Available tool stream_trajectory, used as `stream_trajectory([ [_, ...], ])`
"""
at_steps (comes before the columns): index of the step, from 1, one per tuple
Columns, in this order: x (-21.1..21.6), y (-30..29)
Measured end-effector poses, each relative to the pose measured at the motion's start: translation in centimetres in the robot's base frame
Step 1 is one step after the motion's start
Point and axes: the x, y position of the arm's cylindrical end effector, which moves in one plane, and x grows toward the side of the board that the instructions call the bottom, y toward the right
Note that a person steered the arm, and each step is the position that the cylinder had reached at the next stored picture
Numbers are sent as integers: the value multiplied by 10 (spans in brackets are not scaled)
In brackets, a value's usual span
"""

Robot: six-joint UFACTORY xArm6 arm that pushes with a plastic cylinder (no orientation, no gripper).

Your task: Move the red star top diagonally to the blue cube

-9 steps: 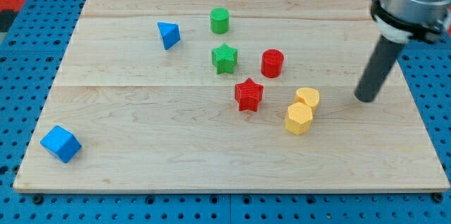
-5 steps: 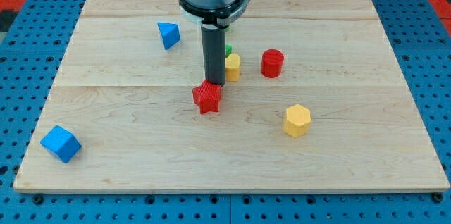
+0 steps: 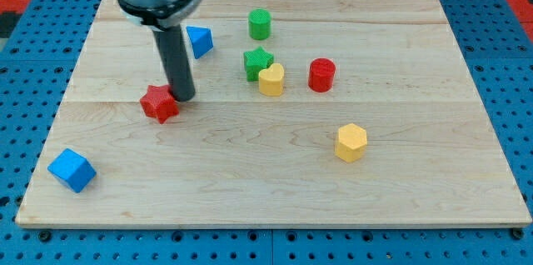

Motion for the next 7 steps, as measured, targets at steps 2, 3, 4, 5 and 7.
stream_trajectory([
  [2, 19, -56],
  [3, 20, -56],
  [4, 20, -56],
  [5, 20, -65],
  [7, -19, -65],
])
